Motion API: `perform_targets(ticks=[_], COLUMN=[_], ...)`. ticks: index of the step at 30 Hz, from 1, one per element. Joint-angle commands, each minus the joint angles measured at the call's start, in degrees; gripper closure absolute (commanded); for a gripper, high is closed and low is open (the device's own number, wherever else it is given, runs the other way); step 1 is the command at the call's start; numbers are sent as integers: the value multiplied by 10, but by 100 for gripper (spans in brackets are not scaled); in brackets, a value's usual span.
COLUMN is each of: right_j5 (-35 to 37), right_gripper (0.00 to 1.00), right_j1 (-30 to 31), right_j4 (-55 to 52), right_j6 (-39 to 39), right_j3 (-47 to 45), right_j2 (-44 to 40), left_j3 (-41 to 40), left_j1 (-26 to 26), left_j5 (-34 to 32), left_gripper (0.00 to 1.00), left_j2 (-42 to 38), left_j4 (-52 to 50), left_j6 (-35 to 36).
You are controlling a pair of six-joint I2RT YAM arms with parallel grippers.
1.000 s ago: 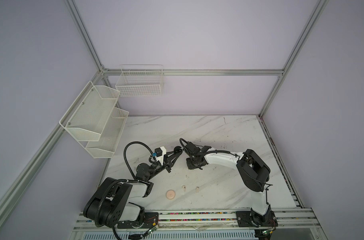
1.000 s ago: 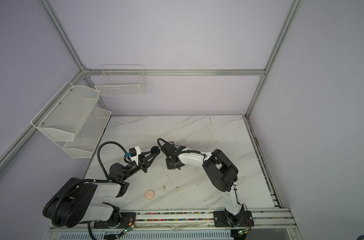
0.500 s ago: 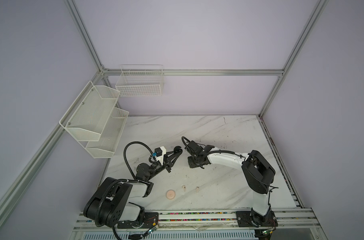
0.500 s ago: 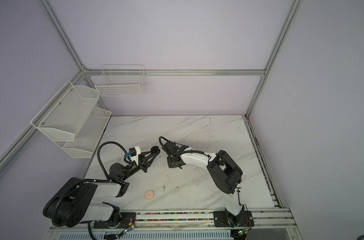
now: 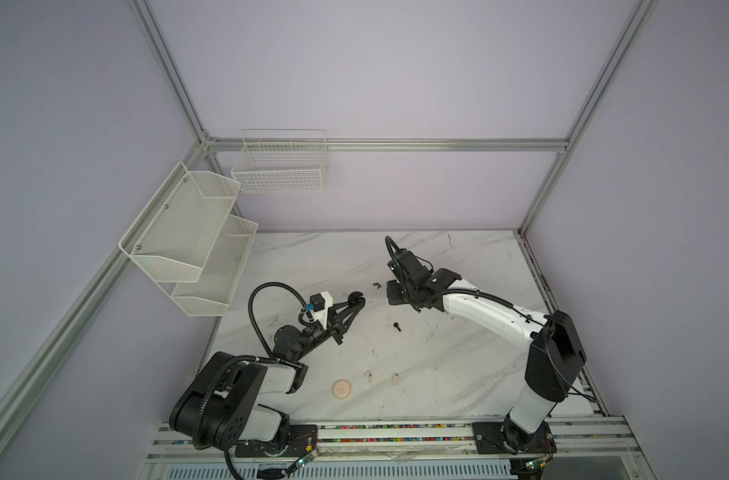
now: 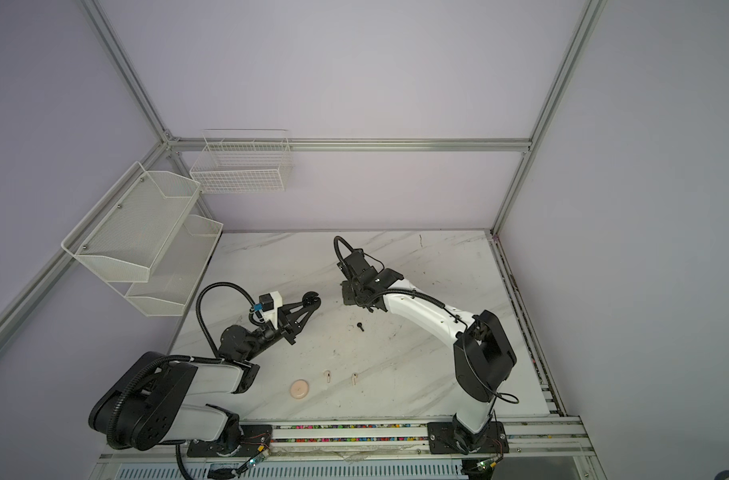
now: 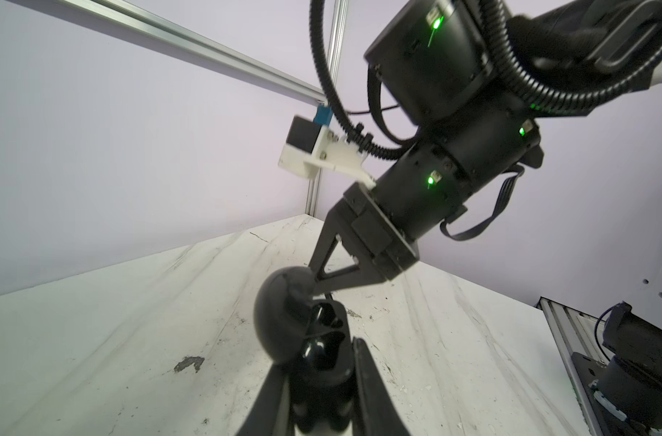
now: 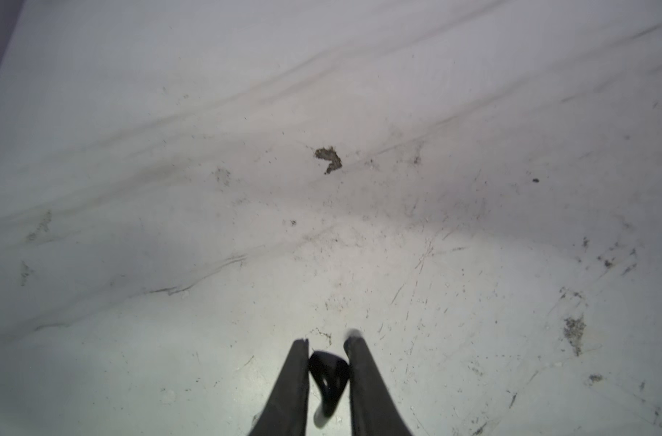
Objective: Insert wireless bluetooth earbuds into charging case
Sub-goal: Pick up the wireless bluetooth earbud from the center of the table, then insert the wireless bluetooth earbud into the charging case.
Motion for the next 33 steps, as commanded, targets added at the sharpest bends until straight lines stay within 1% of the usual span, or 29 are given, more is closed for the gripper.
perform_targets(ticks=[1,5,9,15,19,27,33], right_j5=[25,22,24,26,44,58,60], right_gripper=[80,81,82,85,85,86,86], right_j1=[2,7,22,59,86,125,133], right_j4=[-35,-31,-14,64,107,163,206], right_j6=[-34,-55,-67,-87,-105,-121,-133], right_j3=[45,78,87,49,27,5,-28], right_j2=[-17,-30,-48,-95,-112,-98,-95], left_j3=[60,84,101,116,120,122,125], left_j1=[-1,0,-1,-1,-2,-2,-1], left_j5=[3,15,21,29,32,36,41], left_gripper=[100,100,100,100,100,100,100], left_j2=[22,42,56,64,61,47,40], left_j4=[37,37,36,36,36,36,37], left_j6=[-14,-25,-32,-38,-41,-48,-54])
